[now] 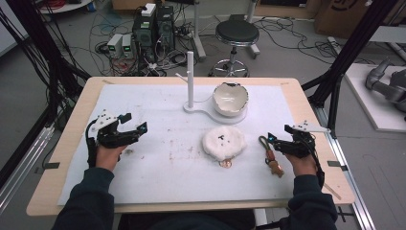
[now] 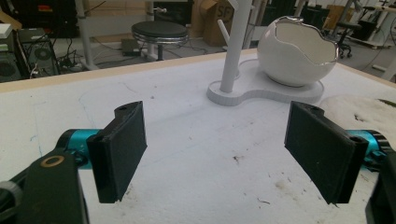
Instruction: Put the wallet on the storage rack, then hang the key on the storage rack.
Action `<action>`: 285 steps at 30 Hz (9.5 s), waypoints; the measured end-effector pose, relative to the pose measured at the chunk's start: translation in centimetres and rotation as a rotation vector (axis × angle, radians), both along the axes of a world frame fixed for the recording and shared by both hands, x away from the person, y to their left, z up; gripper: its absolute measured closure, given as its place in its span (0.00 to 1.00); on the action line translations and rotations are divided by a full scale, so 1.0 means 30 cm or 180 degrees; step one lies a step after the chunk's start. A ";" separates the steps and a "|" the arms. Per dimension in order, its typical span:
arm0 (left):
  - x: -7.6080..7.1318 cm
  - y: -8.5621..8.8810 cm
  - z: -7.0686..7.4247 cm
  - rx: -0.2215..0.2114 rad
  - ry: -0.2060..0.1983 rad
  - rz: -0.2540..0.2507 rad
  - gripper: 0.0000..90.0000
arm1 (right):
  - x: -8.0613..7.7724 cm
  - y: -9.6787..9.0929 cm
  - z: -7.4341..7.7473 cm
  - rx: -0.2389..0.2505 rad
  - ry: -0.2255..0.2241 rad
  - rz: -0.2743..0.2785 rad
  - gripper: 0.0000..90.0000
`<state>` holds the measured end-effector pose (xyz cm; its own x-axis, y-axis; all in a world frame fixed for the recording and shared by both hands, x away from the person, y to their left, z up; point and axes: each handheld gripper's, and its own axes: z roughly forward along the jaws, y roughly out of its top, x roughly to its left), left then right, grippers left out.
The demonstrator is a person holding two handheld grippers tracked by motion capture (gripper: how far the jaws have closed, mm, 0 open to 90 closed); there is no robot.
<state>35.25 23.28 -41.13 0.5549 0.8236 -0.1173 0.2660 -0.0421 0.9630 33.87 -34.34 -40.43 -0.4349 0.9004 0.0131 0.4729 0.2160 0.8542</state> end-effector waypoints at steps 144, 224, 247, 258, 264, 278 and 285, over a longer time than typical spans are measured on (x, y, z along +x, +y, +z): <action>0.016 -0.301 -0.005 0.0016 0.0191 -0.0944 0.49 | 0.099 0.365 0.138 0.0343 -0.0618 0.2016 0.86; 0.044 -0.067 0.004 -0.0059 0.0011 -0.0372 0.24 | 0.276 0.141 0.185 -0.0181 0.0009 0.0601 0.31; 0.050 -0.026 -0.008 -0.0069 0.0125 -0.0302 0.24 | 0.071 0.051 0.041 -0.0139 -0.0017 0.0251 0.24; 0.060 -0.024 -0.016 -0.0115 0.0145 -0.0285 0.24 | 0.043 0.025 -0.002 -0.0229 0.0194 0.0362 0.38; 0.061 -0.027 -0.017 -0.0095 0.0162 -0.0290 0.24 | 0.031 0.031 -0.020 -0.0366 0.0388 0.0631 0.65; 0.064 -0.050 -0.024 -0.0013 0.0201 -0.0304 0.25 | 0.000 0.024 -0.054 -0.0426 0.0744 0.0634 0.60; 0.060 -0.046 -0.021 -0.0011 0.0201 -0.0283 0.25 | -0.015 0.020 -0.095 -0.0550 0.1077 0.0394 0.59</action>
<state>37.06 21.91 -41.76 0.6171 0.7711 -0.1571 0.3217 -0.0650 0.9446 33.43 -33.75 -43.29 -0.5374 0.8429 0.0271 0.6827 0.4160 0.6008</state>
